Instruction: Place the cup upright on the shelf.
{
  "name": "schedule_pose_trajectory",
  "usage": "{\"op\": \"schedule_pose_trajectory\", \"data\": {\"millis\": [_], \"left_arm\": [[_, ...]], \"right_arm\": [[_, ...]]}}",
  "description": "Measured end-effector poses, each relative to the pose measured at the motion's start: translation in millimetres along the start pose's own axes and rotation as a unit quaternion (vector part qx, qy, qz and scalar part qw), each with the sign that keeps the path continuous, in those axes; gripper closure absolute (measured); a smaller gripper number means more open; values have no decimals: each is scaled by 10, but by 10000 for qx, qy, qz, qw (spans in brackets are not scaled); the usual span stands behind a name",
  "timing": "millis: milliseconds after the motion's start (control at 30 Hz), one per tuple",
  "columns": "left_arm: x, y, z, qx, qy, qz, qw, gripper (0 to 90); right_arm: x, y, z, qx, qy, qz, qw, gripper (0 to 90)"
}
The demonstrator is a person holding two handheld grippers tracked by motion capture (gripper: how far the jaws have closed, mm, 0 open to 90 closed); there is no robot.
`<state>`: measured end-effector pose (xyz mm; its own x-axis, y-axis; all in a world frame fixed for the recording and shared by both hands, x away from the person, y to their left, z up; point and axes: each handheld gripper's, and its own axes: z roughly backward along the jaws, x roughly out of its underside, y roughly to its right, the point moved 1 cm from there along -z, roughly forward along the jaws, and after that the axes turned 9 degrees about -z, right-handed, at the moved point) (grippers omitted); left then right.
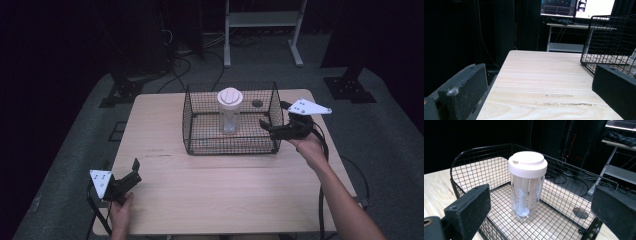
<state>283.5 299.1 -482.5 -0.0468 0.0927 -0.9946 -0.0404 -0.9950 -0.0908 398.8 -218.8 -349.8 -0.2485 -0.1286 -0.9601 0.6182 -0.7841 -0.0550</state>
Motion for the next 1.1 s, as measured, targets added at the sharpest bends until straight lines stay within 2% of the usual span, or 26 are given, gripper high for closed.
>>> {"op": "schedule_pose_trajectory", "data": {"millis": [333,467,667,1100], "left_arm": [[0,6,0,-18,-8,-21,10000,0],[0,6,-1,-1,-5,-20,10000,0],[-1,8,-2,-14,-8,-29,10000,0],[-1,10,-3,-8,-9,-38,10000,0]], "right_arm": [[66,32,151,59,-7,73,10000,20],[102,55,204,42,7,-1,10000,20],[158,63,265,79,-27,30,10000,20],[255,17,384,51,2,70,10000,20]]}}
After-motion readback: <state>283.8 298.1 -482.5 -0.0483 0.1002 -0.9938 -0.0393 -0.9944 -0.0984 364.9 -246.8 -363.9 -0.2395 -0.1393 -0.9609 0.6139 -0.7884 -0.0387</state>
